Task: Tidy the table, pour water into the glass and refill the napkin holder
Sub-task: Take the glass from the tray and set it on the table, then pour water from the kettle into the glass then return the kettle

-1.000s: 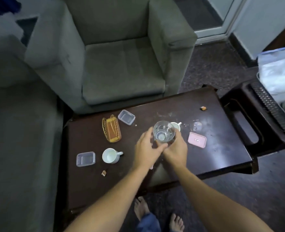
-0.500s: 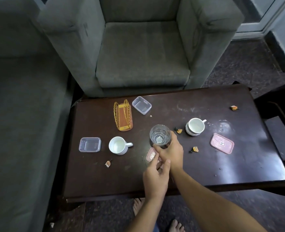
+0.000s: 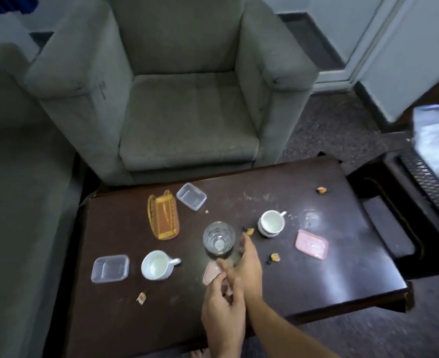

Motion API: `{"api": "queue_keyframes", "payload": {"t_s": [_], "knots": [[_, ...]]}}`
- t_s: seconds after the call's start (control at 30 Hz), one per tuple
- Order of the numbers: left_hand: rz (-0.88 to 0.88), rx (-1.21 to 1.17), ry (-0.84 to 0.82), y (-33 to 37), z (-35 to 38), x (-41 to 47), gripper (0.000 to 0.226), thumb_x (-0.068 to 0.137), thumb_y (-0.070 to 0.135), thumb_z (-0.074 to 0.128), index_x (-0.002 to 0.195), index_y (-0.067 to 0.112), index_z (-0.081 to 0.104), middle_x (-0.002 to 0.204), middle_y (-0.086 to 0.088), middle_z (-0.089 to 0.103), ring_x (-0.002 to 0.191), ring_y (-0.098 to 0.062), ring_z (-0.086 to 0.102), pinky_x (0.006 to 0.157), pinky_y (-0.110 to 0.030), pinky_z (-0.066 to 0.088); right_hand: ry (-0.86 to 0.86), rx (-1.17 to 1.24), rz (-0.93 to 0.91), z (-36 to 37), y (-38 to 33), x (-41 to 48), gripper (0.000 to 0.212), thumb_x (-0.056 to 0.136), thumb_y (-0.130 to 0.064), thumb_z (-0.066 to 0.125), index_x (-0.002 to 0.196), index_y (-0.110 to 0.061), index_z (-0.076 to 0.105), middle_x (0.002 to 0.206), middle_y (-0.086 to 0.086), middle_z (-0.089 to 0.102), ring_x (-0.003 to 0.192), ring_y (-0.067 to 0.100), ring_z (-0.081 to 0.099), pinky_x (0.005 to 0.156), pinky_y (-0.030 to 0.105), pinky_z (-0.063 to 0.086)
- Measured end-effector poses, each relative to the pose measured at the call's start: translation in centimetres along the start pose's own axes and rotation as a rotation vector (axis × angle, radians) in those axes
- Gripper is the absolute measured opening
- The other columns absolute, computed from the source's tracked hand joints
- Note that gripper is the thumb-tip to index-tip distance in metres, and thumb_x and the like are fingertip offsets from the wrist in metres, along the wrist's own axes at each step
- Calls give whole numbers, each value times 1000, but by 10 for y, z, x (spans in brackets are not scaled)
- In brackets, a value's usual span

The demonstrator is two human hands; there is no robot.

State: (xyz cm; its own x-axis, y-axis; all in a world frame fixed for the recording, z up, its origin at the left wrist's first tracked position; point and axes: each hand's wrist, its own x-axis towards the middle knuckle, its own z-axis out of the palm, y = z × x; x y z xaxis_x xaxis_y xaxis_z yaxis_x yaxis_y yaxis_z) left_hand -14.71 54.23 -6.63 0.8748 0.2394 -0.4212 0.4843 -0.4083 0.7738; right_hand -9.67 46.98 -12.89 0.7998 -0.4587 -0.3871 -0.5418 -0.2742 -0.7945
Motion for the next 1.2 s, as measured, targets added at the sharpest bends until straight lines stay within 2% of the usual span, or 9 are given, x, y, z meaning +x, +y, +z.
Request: {"api": "queue_keyframes", "payload": {"t_s": [0.1,0.2,0.33,0.4,0.47,0.63,0.8,1.03,1.2], "knots": [[33,31,64,30,12,-19,21,86,16,80,105,7,77,104,-13,75,93,-33,74,81,-45,58,7,59,129,-33,-2,-24,63,77,-43,66,139,-40,53,125,-15,66,112,6,64,102,31,51],[102,-11,-19,77,23,-41,19,89,19,77,105,8,75,101,-12,74,90,-32,73,80,-40,54,122,74,201,-83,-18,-40,16,87,-24,70,99,-34,66,87,-11,72,79,2,69,72,10,50],[322,-9,-264,151,42,-65,20,99,27,65,113,14,71,111,-5,73,105,-26,69,91,-38,53,344,16,110,-169,-65,-37,21,89,-24,66,73,-37,62,66,-18,67,62,-5,62,55,9,41],[459,-6,-372,191,56,-71,19,101,23,61,116,14,70,115,-5,70,109,-24,66,95,-38,52,436,-4,55,-213,-91,-26,19,92,-22,64,75,-29,65,61,-14,63,61,-7,59,56,10,40],[580,-23,-429,232,73,-75,19,101,23,60,115,15,70,115,-3,68,108,-22,67,95,-39,52,524,14,24,-258,-114,-15,13,95,-16,66,83,-21,69,64,-13,63,63,-11,59,60,13,39],[795,20,-535,317,120,-90,19,101,31,60,113,19,69,114,-1,67,106,-20,65,95,-34,51,746,54,-46,-352,-144,-1,10,93,-14,69,98,-15,77,85,-3,74,77,7,62,66,8,38],[865,116,-604,359,175,-119,24,100,32,55,118,21,67,120,-2,67,110,-23,63,92,-31,44,830,73,-31,-425,-133,6,11,94,-21,65,95,-22,76,82,-9,71,78,8,62,70,22,42],[778,102,-670,375,283,-166,30,101,29,52,127,19,63,127,-2,64,115,-22,63,99,-36,49,914,-20,42,-539,-62,32,18,96,-22,59,87,-16,74,81,0,74,80,22,67,67,29,40],[568,90,-713,380,364,-174,43,104,29,47,145,16,48,141,-1,58,126,-24,58,110,-42,44,909,-203,130,-620,-7,63,23,97,-19,54,105,-18,76,108,6,73,102,30,66,80,35,49]]}}
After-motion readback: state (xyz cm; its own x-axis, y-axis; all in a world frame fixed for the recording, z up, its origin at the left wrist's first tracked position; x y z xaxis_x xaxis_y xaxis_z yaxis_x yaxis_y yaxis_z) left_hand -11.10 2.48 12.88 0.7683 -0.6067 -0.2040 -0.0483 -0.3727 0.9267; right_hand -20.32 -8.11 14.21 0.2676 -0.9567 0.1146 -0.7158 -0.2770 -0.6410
